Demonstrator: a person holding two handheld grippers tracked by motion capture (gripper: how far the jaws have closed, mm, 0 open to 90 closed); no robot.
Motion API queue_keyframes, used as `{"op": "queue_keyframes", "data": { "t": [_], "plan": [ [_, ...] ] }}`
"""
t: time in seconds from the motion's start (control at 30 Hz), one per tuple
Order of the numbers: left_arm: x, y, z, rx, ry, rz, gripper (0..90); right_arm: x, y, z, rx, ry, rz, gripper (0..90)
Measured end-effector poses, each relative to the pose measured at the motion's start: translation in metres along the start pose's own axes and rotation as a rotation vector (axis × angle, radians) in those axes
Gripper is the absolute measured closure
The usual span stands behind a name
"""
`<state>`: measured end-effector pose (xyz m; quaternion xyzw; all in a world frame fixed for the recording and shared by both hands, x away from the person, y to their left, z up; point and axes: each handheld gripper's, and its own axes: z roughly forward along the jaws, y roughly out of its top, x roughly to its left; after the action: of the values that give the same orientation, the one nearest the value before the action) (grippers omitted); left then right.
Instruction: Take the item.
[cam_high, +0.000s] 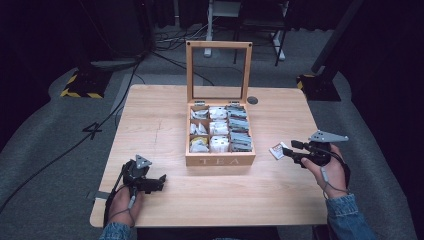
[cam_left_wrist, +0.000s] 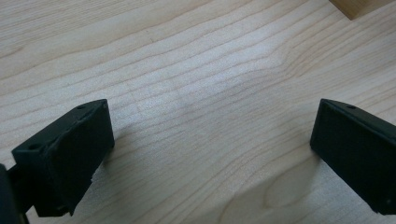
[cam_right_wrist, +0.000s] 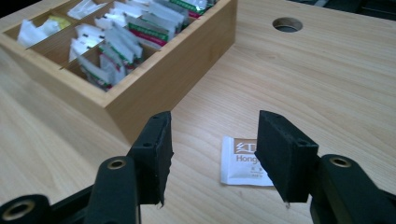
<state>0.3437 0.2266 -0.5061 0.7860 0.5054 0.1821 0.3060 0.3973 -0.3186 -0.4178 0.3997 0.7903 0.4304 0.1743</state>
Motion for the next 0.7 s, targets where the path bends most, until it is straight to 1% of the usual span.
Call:
{"op": "queue_keyframes", "data": {
  "t": [0.07,0.2,0.37,0.43,0.53,0.6,0.7],
  "plan": [
    [0.0,0.0,0.0,0.0,0.0,0.0,0.0,0.006,0.0,-0.003,0.002,0.016,-0.03,46.5],
    [0.0,0.0,0.0,0.0,0.0,0.0,0.0,0.016,-0.002,-0.006,0.013,0.038,-0.055,47.1],
    [0.0,0.0,0.0,0.0,0.0,0.0,0.0,0.027,-0.008,-0.006,0.029,0.062,-0.055,47.2],
    [0.0,0.0,0.0,0.0,0.0,0.0,0.0,0.031,-0.011,-0.005,0.034,0.073,-0.044,46.8],
    [0.0,0.0,0.0,0.0,0.0,0.0,0.0,0.038,-0.016,-0.001,0.048,0.089,-0.043,46.4],
    [0.0,0.0,0.0,0.0,0.0,0.0,0.0,0.042,-0.018,0.002,0.057,0.097,-0.048,45.9],
    [0.0,0.0,0.0,0.0,0.0,0.0,0.0,0.049,-0.021,0.006,0.079,0.094,-0.064,45.4]
  ]
}}
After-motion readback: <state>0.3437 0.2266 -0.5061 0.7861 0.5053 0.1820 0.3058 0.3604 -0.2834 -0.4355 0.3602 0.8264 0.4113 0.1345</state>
